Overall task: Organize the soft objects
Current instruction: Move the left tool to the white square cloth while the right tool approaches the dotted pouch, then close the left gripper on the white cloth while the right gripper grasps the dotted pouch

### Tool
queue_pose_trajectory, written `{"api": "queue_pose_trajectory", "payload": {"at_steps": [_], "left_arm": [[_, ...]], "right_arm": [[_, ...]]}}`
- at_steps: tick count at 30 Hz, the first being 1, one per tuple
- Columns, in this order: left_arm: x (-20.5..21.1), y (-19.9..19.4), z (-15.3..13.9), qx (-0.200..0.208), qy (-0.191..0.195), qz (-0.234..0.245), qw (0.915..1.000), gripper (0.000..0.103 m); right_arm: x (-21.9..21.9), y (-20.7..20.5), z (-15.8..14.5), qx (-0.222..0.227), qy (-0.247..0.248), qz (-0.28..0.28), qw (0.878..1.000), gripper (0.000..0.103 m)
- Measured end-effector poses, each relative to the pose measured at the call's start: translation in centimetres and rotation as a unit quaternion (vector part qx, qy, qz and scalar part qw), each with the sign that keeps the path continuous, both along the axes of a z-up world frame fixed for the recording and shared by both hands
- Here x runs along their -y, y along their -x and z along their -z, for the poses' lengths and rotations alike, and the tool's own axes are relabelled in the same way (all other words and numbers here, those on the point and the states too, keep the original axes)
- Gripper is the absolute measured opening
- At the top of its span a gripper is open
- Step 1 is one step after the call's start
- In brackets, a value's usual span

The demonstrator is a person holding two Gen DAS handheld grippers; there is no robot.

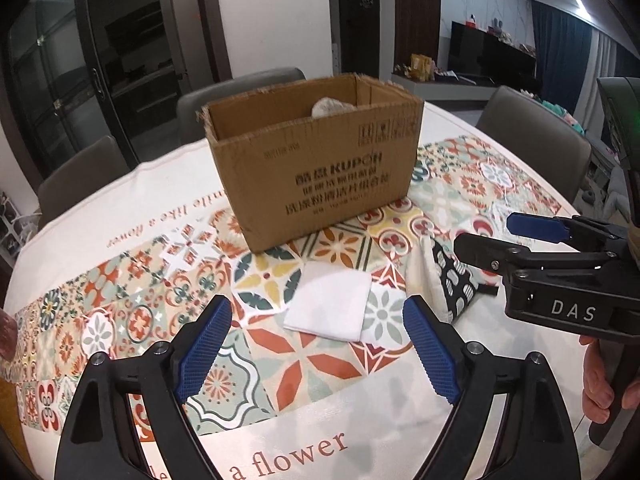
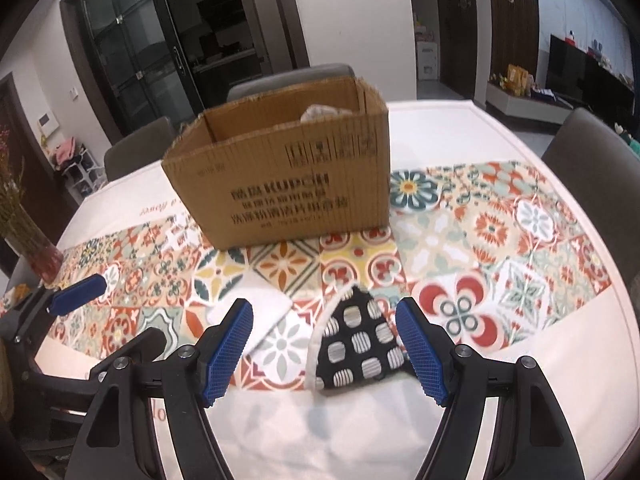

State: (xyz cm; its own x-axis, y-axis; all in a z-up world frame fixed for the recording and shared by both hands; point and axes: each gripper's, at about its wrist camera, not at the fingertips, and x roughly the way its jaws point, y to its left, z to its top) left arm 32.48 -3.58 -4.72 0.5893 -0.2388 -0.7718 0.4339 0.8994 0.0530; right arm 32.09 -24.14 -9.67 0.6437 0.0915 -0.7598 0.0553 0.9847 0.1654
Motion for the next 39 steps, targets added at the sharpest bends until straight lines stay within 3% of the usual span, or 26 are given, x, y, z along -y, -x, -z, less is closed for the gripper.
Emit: {"api": "queue_pose_trajectory", "payload": {"at_steps": [12,20,32,39], "left_arm": [[0.7,-2.8,4.3,-0.047,-0.024,0.019,0.9984,0.088],[1.0,-5.0,6.6,-0.1,-0.001,0.03,0.9946,0.088],[2.9,-7.4,9.6,-0.136,-0.022,0.055,0.989,0.088],[3.5,-8.3,11.1,-0.143,-0.044,0.04,0.9879,0.088]], "right_arm": [[0.4,-1.8,4.6,-0.064,0.007,0.006,0.998,0.075],[0.0,-2.8,5.9,-0.088,0.015,0.0,0.996,0.075],[0.4,-4.6,7.9,-0.125,0.014,-0.005,0.992,0.075],[0.7,-5.4,9.4,-0.147,0.015,-0.004,0.989,0.075]]}}
